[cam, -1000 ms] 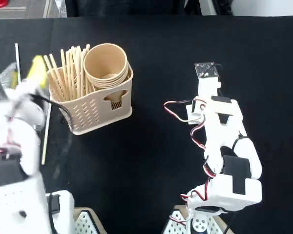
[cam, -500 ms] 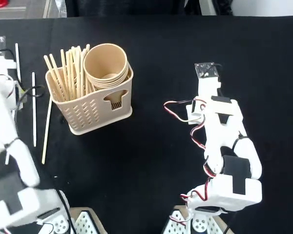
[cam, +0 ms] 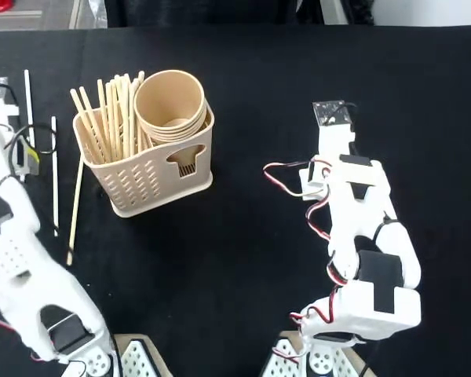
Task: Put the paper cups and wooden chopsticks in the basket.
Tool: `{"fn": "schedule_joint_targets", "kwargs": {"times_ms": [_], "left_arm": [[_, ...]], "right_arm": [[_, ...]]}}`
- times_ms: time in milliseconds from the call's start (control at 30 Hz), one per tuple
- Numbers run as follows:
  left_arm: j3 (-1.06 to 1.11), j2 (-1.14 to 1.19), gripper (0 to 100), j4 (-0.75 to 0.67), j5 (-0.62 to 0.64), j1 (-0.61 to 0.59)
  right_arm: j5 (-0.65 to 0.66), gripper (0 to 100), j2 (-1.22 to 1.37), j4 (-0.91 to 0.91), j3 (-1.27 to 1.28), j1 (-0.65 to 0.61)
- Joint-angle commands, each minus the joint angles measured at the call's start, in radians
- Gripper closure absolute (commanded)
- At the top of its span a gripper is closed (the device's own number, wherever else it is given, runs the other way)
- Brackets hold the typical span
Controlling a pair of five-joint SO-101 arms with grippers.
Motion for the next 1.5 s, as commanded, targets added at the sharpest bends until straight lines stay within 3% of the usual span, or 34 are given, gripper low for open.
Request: {"fn": "schedule_joint_targets", "kwargs": {"times_ms": [0, 167, 333, 433, 633, 767, 933, 1333, 1467], "left_arm": [[-0.384, 0.215, 81, 0.152, -0.003, 0.024], [-0.722, 0.488, 83, 0.307, -0.003, 0.013], [-1.05, 0.697, 97, 0.462, -0.006, 0.001], [-1.233, 0.781, 97, 0.548, -0.002, -0.001], [-1.239, 0.747, 97, 0.548, 0.003, -0.022], [-1.239, 0.672, 97, 0.549, 0.074, -0.059], [-1.11, 0.496, 97, 0.549, 0.094, -0.105], [-0.335, -0.282, 97, 0.537, 0.087, -0.047], [-0.128, -0.365, 94, 0.4, 0.087, -0.053]], "right_arm": [[0.009, 98.5, -0.01, -0.011, -0.005, 0.008], [0.009, 98.5, -0.01, -0.011, -0.005, 0.008], [0.009, 98.5, -0.01, -0.011, -0.005, 0.008], [0.009, 98.5, -0.01, -0.011, -0.005, 0.008], [0.009, 98.5, -0.01, -0.009, -0.005, 0.008], [0.009, 98.5, -0.01, -0.009, -0.005, 0.008], [0.009, 98.5, -0.01, -0.009, -0.005, 0.008], [0.009, 98.5, -0.012, -0.008, -0.005, 0.008], [0.009, 98.5, -0.012, -0.006, -0.004, 0.008]]}}
